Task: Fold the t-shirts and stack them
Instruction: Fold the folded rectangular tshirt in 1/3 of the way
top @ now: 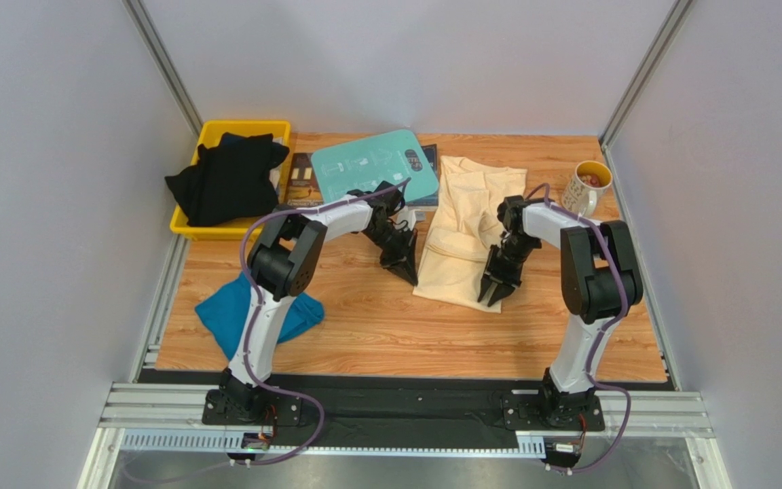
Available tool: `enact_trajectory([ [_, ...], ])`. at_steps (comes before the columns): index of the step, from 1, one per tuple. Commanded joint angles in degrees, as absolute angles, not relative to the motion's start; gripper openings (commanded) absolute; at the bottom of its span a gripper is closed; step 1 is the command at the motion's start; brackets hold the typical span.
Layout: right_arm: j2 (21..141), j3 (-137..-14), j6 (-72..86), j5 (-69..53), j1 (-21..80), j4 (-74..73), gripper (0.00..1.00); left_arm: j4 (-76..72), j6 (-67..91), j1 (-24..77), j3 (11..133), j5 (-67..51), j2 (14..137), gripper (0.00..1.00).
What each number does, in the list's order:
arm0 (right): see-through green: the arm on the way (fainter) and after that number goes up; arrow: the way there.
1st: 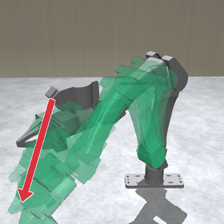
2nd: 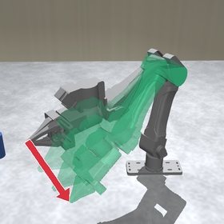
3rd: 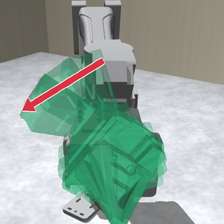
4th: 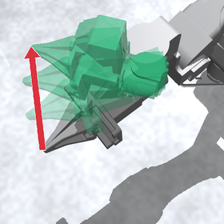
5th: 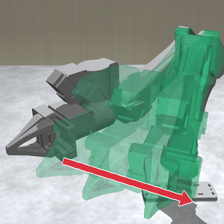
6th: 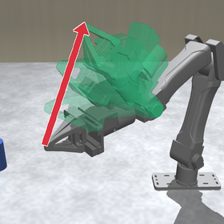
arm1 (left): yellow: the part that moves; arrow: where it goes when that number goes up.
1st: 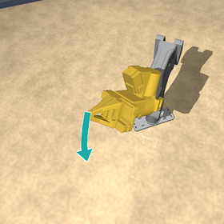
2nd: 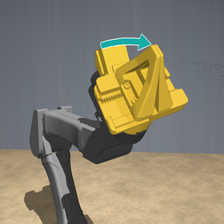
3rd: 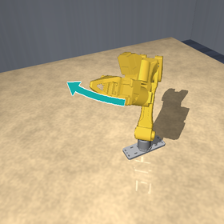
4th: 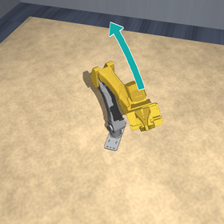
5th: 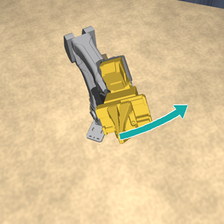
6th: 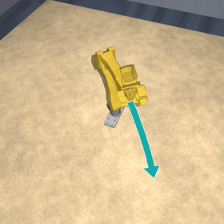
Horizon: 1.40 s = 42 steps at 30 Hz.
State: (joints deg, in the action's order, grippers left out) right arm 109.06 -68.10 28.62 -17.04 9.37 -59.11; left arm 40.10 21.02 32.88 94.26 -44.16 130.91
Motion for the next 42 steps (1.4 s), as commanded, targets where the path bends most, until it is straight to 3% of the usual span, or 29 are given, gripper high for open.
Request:
enact_trajectory([
  [1,104.07,-65.05,26.19,-15.21,10.11,-60.90,0.31,45.70,15.82,34.10,92.90,-41.49,125.86,0.00],
  [5,99.86,-62.93,24.52,-15.29,10.63,-61.87,0.32,47.54,15.21,34.10,91.32,-39.91,123.05,0.00],
  [11,94.66,-72.40,22.94,-15.12,11.42,-65.21,0.37,52.02,15.38,34.10,94.56,-32.53,118.57,0.13],
  [13,95.62,-77.24,22.41,-14.85,12.04,-65.39,0.38,52.64,15.47,34.10,96.06,-30.24,117.16,0.21],
  [19,104.75,-85.15,22.06,-15.29,14.94,-62.85,0.38,53.88,15.91,34.10,102.56,-29.44,119.17,0.22],
  [26,116.61,-95.26,22.59,-14.86,19.77,-61.61,0.38,47.91,18.72,34.89,103.54,-29.79,122.51,0.18],
  [32,121.45,-101.59,21.53,-11.25,22.24,-62.84,0.37,47.46,19.78,35.68,107.49,-31.29,127.61,0.05],
  [36,122.96,-101.87,21.45,-10.02,22.24,-63.81,0.36,46.76,19.86,37.09,106.61,-31.20,129.11,0.00],
  [42,119.54,-100.46,22.85,-12.91,22.24,-63.46,0.36,44.74,20.48,37.88,103.45,-31.46,129.46,0.00],
])
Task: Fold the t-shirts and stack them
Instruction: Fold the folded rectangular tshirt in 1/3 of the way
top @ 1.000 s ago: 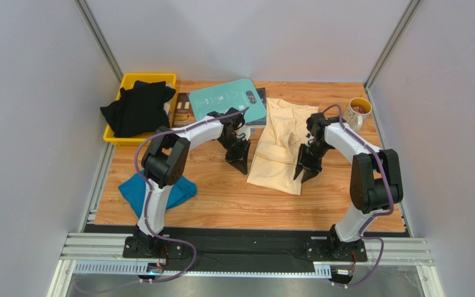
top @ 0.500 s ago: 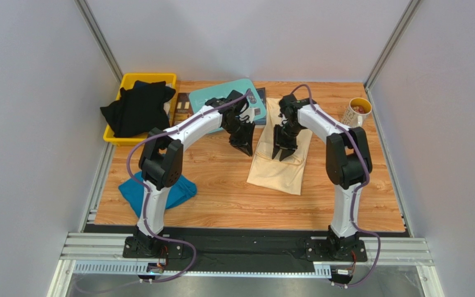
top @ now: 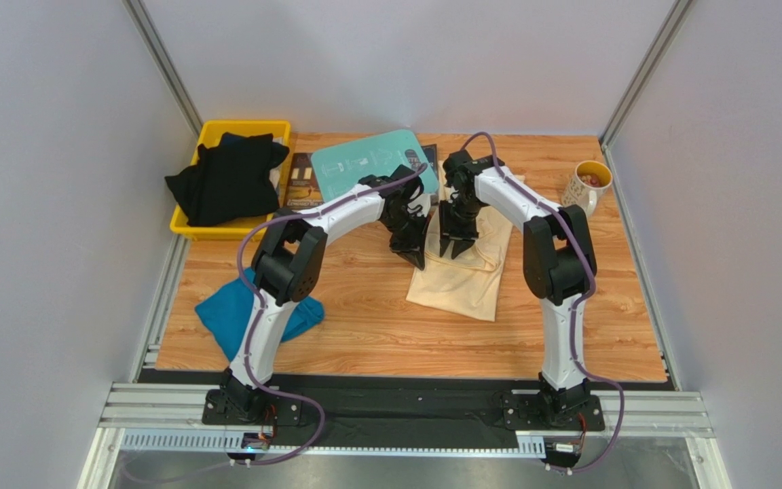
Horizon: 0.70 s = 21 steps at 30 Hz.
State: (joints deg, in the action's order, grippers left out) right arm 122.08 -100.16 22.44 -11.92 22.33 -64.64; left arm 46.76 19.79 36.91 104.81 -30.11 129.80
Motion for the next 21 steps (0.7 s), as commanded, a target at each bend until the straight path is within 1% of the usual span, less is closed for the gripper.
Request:
enact_trajectory([
  [1,119.62,-100.46,23.29,-14.05,22.24,-63.72,0.36,44.56,20.57,37.88,103.36,-31.38,129.81,0.00],
  [11,120.50,-101.16,26.27,-15.73,25.66,-66.62,0.36,44.82,21.62,37.88,104.15,-30.24,132.27,0.00],
  [15,120.76,-99.23,27.51,-15.99,26.89,-65.66,0.36,45.00,21.97,37.88,104.24,-30.06,132.89,0.00],
  [18,122.68,-98.44,27.42,-14.68,26.98,-64.43,0.35,45.00,22.24,37.88,104.06,-29.97,133.24,0.00],
  [21,124.79,-98.79,26.46,-10.82,26.98,-63.55,0.35,45.09,22.24,37.88,103.63,-29.79,133.50,0.00],
])
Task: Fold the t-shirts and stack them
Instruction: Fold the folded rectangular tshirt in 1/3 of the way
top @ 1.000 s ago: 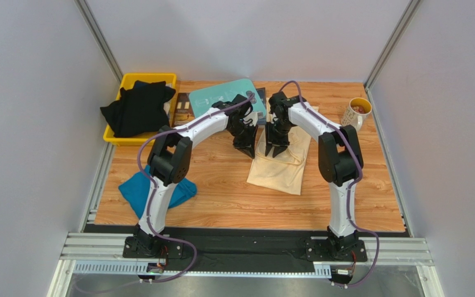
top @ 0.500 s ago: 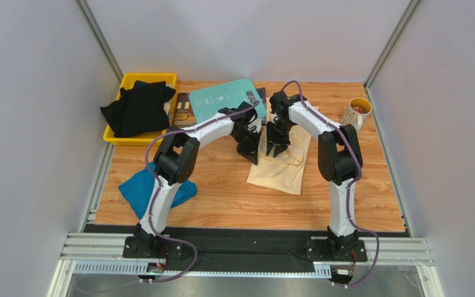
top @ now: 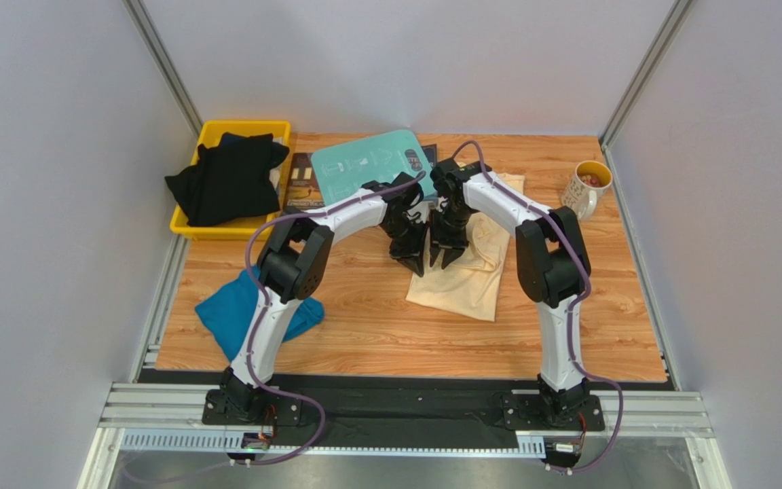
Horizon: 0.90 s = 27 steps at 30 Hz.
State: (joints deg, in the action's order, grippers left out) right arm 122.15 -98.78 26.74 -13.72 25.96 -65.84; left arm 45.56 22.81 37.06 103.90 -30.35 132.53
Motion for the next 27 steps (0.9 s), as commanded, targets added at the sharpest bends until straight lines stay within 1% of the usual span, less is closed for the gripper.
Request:
enact_trajectory([
  [1,125.24,-99.05,26.19,-9.16,26.98,-63.37,0.35,45.17,22.15,37.97,103.62,-29.53,133.59,0.00],
  [7,128.67,-100.11,25.93,-4.67,26.98,-62.32,0.34,45.53,21.97,37.88,102.75,-28.39,133.42,0.00],
  [12,128.85,-99.15,27.68,-0.54,26.98,-61.09,0.34,45.79,21.71,37.88,101.78,-27.42,132.63,0.00],
  [16,127.00,-96.94,28.74,6.92,26.98,-59.06,0.32,45.79,21.62,37.88,101.25,-26.98,132.45,0.00],
  [22,129.20,-101.59,27.42,14.76,26.11,-61.61,0.27,45.79,21.36,37.88,100.46,-27.07,132.19,0.00],
  [27,130.69,-105.55,26.64,18.01,25.23,-62.84,0.27,45.97,21.18,37.97,100.02,-27.07,132.10,0.00],
])
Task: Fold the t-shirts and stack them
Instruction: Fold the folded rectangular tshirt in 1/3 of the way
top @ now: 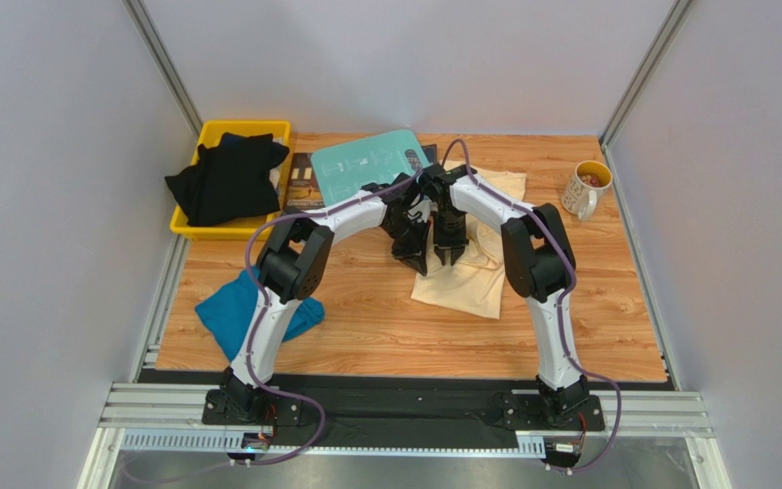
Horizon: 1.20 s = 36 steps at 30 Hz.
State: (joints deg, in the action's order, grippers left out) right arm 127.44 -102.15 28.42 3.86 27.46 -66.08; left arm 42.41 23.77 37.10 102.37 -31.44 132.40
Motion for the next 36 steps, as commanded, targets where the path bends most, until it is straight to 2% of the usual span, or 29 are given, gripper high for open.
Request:
enact_trajectory([
  [1,130.87,-105.90,26.46,18.45,25.05,-63.02,0.27,45.97,21.18,37.88,99.93,-27.07,132.10,0.00],
  [23,136.76,-126.02,21.18,24.87,18.90,-65.48,0.29,45.88,21.44,37.88,99.93,-27.60,132.63,0.00],
  [31,137.55,-128.49,20.65,24.17,17.93,-64.07,0.30,45.88,21.36,37.88,100.19,-27.60,132.71,0.00],
  [36,132.38,-125.17,20.57,20.75,16.70,-63.02,0.35,46.75,20.83,37.88,101.33,-27.16,132.54,0.00],
])
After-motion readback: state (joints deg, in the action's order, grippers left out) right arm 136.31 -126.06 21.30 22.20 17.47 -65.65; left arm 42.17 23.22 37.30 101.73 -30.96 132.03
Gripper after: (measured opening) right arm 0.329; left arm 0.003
